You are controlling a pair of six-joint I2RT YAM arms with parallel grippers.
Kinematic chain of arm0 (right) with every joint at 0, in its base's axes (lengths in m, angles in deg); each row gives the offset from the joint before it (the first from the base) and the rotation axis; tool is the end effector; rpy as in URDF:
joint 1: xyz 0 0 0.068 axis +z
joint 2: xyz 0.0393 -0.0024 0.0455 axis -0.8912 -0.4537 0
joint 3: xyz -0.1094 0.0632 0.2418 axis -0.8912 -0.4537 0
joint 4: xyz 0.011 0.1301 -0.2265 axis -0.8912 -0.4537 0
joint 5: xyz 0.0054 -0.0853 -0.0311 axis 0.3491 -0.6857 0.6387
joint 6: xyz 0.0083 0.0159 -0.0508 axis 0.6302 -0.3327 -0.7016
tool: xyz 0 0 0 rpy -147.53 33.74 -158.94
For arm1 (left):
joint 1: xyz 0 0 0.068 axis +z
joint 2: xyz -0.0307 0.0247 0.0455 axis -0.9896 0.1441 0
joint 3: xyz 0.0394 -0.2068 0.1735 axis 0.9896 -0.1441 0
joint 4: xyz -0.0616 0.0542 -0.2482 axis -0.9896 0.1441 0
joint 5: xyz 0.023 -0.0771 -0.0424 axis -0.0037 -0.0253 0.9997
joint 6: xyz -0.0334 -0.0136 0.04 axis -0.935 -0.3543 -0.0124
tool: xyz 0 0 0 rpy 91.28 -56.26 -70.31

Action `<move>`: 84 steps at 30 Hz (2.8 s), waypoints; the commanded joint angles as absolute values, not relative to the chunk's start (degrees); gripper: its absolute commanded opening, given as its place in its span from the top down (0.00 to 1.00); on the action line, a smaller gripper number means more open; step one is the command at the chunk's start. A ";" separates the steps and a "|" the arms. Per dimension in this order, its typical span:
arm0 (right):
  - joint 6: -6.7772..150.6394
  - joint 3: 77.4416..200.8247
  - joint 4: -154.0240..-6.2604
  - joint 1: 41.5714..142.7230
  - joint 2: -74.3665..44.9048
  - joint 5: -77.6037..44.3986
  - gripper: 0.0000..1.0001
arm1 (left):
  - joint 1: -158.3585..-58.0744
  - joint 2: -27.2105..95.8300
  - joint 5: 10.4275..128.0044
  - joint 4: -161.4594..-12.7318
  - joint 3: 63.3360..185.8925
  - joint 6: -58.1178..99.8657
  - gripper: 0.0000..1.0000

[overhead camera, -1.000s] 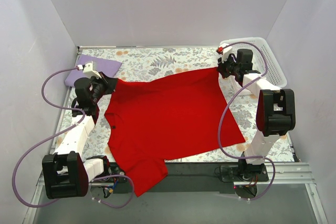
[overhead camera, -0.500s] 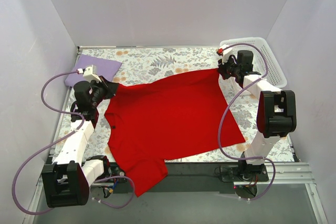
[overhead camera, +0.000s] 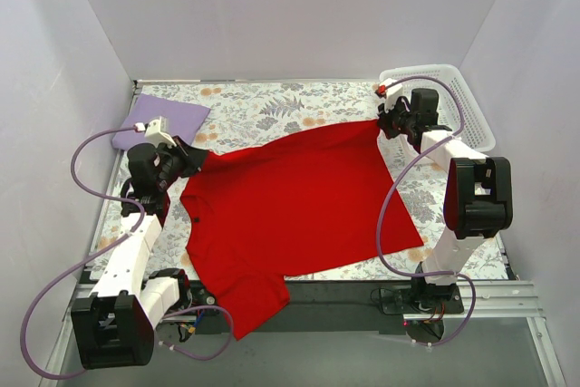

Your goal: Fold and stack the t-shirts

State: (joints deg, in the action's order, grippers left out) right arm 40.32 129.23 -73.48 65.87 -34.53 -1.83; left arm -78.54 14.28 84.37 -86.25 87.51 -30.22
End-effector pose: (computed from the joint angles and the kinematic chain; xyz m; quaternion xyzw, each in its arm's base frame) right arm 0.3969 0.0334 0.2288 -0.2977 0.7975 0.0699 0.5201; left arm 0.2218 -0.0018 0.2672 -0.3346 0.7334 -0.4254 0.4113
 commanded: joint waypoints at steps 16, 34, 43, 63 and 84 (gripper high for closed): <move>38.31 127.57 -72.08 65.39 -32.44 -3.50 0.99 | -79.52 9.62 87.67 -78.75 85.58 -33.46 1.00; 36.47 125.46 -72.08 65.39 -31.21 -4.73 0.99 | -80.13 10.14 87.06 -75.59 85.49 -33.38 1.00; 34.62 123.88 -71.99 65.22 -29.89 -5.87 0.99 | -80.14 9.00 86.18 -73.74 85.49 -32.94 1.00; 32.07 120.98 -71.90 65.13 -28.40 -6.40 0.93 | -80.13 7.95 88.11 -72.07 85.40 -33.29 1.00; 27.77 126.68 -90.43 65.83 -26.97 5.72 0.57 | -80.14 6.36 92.86 -68.20 85.40 -34.08 1.00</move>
